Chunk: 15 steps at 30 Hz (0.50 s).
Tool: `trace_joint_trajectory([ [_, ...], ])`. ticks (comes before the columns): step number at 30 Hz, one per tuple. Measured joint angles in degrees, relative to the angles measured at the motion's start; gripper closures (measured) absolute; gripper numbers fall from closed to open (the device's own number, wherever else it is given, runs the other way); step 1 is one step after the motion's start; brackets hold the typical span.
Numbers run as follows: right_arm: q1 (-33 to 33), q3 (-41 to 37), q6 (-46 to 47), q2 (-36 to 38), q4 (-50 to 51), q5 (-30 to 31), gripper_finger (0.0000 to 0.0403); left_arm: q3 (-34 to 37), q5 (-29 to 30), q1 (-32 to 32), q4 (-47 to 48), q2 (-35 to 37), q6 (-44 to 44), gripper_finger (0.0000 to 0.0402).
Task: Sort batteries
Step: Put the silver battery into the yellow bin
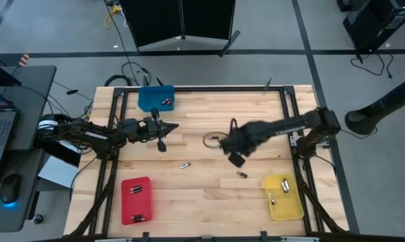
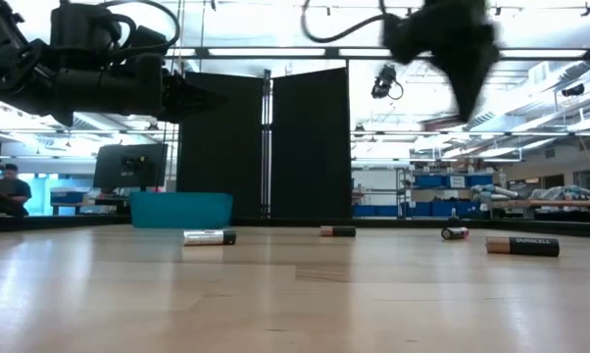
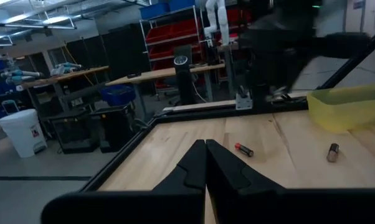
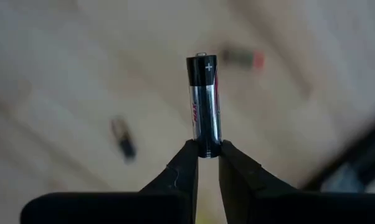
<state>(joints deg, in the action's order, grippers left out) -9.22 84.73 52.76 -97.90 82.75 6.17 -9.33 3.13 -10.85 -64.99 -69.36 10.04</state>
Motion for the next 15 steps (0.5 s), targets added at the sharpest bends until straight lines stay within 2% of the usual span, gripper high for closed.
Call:
trace_joint_trajectory([
  [5, -8.2, -4.4, 15.1, 1.3, 1.6, -9.6, 0.0351, -0.7, 0.0, 0.0, 0.0, 0.0, 0.0, 0.0389],
  [11, -16.8, -10.0, 27.8, 1.3, 1.4, -22.1, 0.0351, -1.5, 0.0, 0.0, 0.0, 0.0, 0.0, 0.0389],
  [15, -21.8, -12.3, 36.3, 1.3, -2.2, -28.8, 0.0351, -1.5, 0.1, 0.0, 0.0, 0.0, 0.4, 0.0389],
])
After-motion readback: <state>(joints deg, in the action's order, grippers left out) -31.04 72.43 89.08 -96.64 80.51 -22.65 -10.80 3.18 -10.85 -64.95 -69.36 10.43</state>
